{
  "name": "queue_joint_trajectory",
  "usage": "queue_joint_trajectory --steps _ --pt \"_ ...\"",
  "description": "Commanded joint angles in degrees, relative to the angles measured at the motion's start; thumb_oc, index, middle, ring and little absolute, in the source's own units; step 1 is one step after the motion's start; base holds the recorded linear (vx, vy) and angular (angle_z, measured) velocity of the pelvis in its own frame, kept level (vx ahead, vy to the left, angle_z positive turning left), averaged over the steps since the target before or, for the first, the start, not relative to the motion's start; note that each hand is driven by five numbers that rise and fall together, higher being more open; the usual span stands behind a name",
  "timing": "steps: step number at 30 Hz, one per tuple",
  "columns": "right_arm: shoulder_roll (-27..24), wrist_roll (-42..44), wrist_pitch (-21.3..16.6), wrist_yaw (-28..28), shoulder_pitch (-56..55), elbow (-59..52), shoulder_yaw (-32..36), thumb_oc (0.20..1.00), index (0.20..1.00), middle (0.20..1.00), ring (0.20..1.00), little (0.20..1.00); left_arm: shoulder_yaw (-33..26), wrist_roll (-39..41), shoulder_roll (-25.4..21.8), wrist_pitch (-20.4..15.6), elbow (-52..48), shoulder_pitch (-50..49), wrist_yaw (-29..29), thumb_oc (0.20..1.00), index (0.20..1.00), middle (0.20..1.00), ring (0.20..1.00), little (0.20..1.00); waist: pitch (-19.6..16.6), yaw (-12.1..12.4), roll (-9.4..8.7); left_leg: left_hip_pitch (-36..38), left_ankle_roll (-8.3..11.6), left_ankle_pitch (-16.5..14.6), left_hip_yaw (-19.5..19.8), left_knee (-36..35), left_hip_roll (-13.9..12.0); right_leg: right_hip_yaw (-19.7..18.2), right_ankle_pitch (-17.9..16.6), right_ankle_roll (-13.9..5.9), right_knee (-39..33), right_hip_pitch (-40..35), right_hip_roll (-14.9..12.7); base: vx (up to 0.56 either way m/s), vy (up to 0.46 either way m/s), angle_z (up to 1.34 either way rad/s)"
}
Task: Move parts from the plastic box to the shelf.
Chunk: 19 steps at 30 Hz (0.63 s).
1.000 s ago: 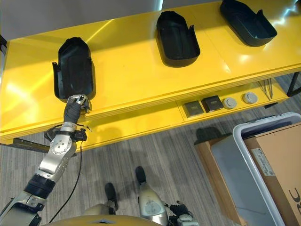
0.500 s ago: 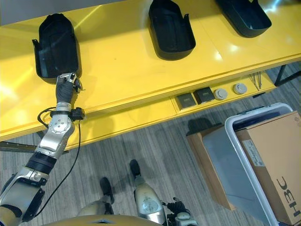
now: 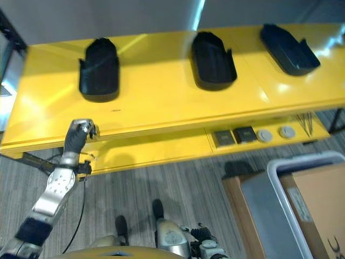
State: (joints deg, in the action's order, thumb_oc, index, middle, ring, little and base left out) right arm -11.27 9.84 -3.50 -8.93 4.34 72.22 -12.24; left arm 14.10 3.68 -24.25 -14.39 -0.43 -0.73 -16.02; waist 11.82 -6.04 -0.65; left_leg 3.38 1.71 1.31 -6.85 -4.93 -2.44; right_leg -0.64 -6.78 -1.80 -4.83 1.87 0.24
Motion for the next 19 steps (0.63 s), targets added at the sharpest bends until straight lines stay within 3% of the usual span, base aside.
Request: queue_joint_trajectory --steps 1,3,4,9,10,11,12,14,19 --pt "1.88 2.71 -0.98 -2.97 -0.25 2.3 1.25 1.0 1.0 1.0 1.0 1.0 0.87 -9.61 -4.08 -0.58 6.1 -2.2 -0.74 1.0 1.0 1.0 1.0 1.0 -6.78 2.23 -2.27 0.4 2.52 -0.96 4.18 0.41 -4.1 0.3 6.84 -4.06 3.86 -1.54 -3.74 -0.06 -0.009 0.24" --pt "1.99 3.63 -1.08 -3.5 0.04 2.41 1.99 1.0 1.0 1.0 1.0 1.0 1.59 -11.79 -5.23 -0.58 8.39 -3.71 -0.24 1.0 1.0 1.0 1.0 1.0 -6.82 2.8 -2.63 0.85 2.44 -1.02 5.09 0.57 -4.13 1.09 7.23 -3.96 4.12 -2.47 -3.86 -0.04 -0.008 0.39" --pt "2.18 3.95 -1.55 -3.57 0.21 2.21 2.19 1.0 1.0 1.0 1.0 1.0 2.98 -15.18 -5.75 0.44 16.59 -5.58 0.23 1.0 1.0 1.0 1.0 1.0 -7.14 3.67 -3.03 1.66 2.33 -1.13 5.83 0.54 -4.03 1.98 7.74 -3.92 4.18 -3.93 -3.87 -0.03 0.018 0.46" --pt "2.92 0.21 -1.06 -2.73 1.17 3.48 -0.97 1.0 1.0 1.0 1.0 1.0 -1.3 -13.95 0.15 6.0 46.68 -4.82 -0.55 1.0 1.0 1.0 1.0 1.0 -7.53 4.83 -3.37 2.12 1.97 -1.11 7.15 0.59 -3.19 2.85 8.02 -3.76 3.96 -5.3 -4.36 -0.03 0.043 0.18" --pt "2.91 0.2 -1.08 -2.73 1.23 3.5 -0.96 1.0 1.0 1.0 1.0 1.0 -1.25 -13.98 0.24 5.85 46.95 -4.65 -0.67 1.0 1.0 1.0 1.0 1.0 -7.49 4.78 -3.36 2.1 1.97 -1.12 7.21 0.61 -3.18 2.91 8.05 -3.77 3.97 -5.32 -4.37 -0.03 0.055 0.14" --pt "3.18 -1.35 -0.76 -2.91 1.55 4.87 -1.28 1.0 1.0 1.0 1.0 1.0 -2.14 -14.66 1.82 7.37 55.75 -3.49 -2.12 1.0 1.0 1.0 1.0 1.0 -7.78 4.99 -3.38 1.79 1.94 -1.03 7.41 0.55 -2.96 2.96 7.99 -3.85 4.08 -5.0 -4.59 -0.02 0.041 0.13" --pt "3.18 -1.35 -0.76 -2.9 1.56 4.87 -1.28 1.0 1.0 1.0 1.0 1.0 -2.14 -14.66 1.82 7.37 55.76 -3.49 -2.12 1.0 1.0 1.0 1.0 1.0 -7.82 4.98 -3.38 1.74 1.94 -1.02 7.42 0.55 -2.95 2.97 7.99 -3.85 4.09 -4.96 -4.59 -0.03 0.066 0.09" --pt "3.67 -4.39 -0.77 -3.68 1.56 4.72 -2.43 1.0 1.0 1.0 1.0 1.0 -6.66 -10.1 4.03 9.64 66.99 -1.78 -3.86 1.0 1.0 1.0 1.0 1.0 -7.88 5.33 -3.51 0.92 1.98 -0.71 7.94 0.42 -2.73 3.52 7.6 -3.97 4.01 -4.38 -4.98 -0.03 0.07 0.02" --pt "2.43 -5.11 0.61 -1.45 0.82 5.55 -2.51 1.0 1.0 1.0 1.0 1.0 -6.13 -10.55 5.38 11.38 73.26 -1.31 -1.66 1.0 1.0 1.0 1.0 1.0 -8.63 5.18 -3.0 0.91 1.44 -1.22 8.05 -0.07 -1.99 4.16 6.61 -4.6 3.1 -4.8 -5.99 0.01 0.072 0.02"
